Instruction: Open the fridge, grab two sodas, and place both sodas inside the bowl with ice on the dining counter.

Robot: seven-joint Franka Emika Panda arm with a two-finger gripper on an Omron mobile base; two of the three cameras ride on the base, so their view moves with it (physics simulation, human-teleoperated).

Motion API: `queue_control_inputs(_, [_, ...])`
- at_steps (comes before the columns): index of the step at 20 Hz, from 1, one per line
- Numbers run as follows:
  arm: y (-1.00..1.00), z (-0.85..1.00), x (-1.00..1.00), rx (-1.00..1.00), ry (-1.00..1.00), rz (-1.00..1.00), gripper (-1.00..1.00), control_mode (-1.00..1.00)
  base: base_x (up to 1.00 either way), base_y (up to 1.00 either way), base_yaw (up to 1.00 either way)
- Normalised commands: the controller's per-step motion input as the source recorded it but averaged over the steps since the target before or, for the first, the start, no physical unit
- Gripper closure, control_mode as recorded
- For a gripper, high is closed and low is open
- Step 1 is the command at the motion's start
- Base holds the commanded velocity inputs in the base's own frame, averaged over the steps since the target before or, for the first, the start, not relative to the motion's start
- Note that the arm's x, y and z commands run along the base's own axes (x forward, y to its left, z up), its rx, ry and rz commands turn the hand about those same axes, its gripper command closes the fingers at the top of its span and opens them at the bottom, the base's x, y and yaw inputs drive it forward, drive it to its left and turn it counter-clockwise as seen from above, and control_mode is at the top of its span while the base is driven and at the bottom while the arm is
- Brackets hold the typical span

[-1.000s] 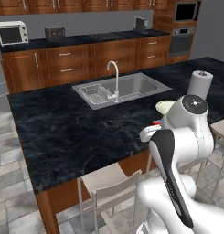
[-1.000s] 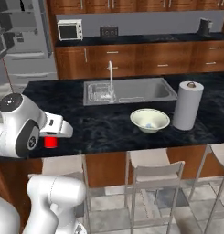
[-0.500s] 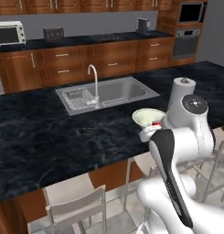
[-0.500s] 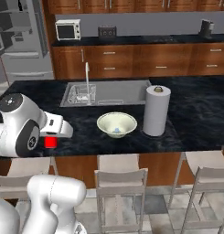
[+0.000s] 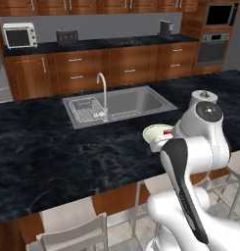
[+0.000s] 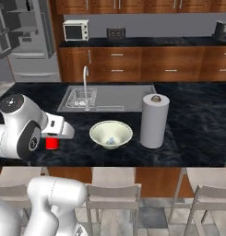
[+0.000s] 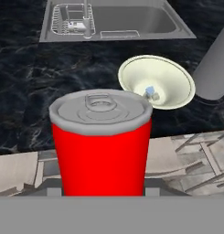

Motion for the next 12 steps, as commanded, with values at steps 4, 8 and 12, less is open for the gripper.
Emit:
queue_control_inputs(4, [0.00, 0.00, 0.00, 0.00, 0.00, 0.00, 1.00, 1.00, 0.89, -0.20, 0.21])
queue_control_inputs(8, [-0.23, -0.23, 0.75, 0.01, 0.11, 0.12, 1.00, -1.00, 0.25, -0.06, 0.05])
queue_control_inputs(12, [-0.25, -0.21, 1.00, 0.00, 0.22, 0.10, 1.00, -1.00, 0.00, 0.00, 0.00])
